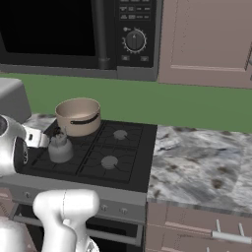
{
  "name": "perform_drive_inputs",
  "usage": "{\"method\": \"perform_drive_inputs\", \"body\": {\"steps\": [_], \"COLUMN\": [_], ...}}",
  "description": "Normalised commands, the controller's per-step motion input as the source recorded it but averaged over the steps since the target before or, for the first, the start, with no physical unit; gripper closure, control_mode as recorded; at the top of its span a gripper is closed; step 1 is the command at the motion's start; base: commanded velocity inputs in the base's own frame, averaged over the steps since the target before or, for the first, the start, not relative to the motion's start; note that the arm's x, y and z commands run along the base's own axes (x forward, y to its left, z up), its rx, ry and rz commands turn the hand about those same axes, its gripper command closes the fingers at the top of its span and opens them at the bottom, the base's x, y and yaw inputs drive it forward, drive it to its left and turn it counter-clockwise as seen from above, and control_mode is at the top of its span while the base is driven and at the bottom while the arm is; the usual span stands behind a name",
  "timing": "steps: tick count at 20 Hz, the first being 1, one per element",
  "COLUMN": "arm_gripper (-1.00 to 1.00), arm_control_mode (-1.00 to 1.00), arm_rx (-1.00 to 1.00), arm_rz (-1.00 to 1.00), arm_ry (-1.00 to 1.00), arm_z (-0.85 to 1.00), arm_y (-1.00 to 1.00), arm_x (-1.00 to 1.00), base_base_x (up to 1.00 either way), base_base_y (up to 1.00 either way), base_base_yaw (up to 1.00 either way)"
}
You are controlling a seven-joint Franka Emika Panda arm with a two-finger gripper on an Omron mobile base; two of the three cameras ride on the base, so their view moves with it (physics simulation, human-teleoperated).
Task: Pick the kettle from the counter and place it on a stove burner. Then turn the burner on.
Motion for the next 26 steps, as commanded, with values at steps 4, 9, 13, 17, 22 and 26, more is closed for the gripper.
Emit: {"method": "perform_drive_inputs", "body": {"steps": [4, 9, 13, 17, 22, 26], "arm_gripper": [-1.00, -1.00, -1.00, -1.00, -1.00, -1.00], "arm_control_mode": [-1.00, -1.00, -1.00, -1.00, -1.00, -1.00], "arm_rx": [0.07, 0.00, 0.08, 0.01, -0.05, -0.11], "arm_rz": [-0.02, -0.02, -0.01, 0.00, 0.00, 0.00], "arm_ry": [-0.41, -0.48, -0.27, -0.05, 0.00, 0.00], "arm_z": [-0.35, -0.76, 0.00, 0.02, -0.60, -1.00], "arm_y": [-0.25, -0.04, 0.00, 0.00, 0.00, 0.00], "arm_x": [-1.00, -1.00, -0.95, -0.07, -0.39, -0.64], "base_base_x": [0.00, 0.00, 0.00, 0.00, 0.00, 0.00], "base_base_y": [0.00, 0.00, 0.00, 0.00, 0.00, 0.00], "base_base_yaw": [0.00, 0.00, 0.00, 0.00, 0.00, 0.00]}}
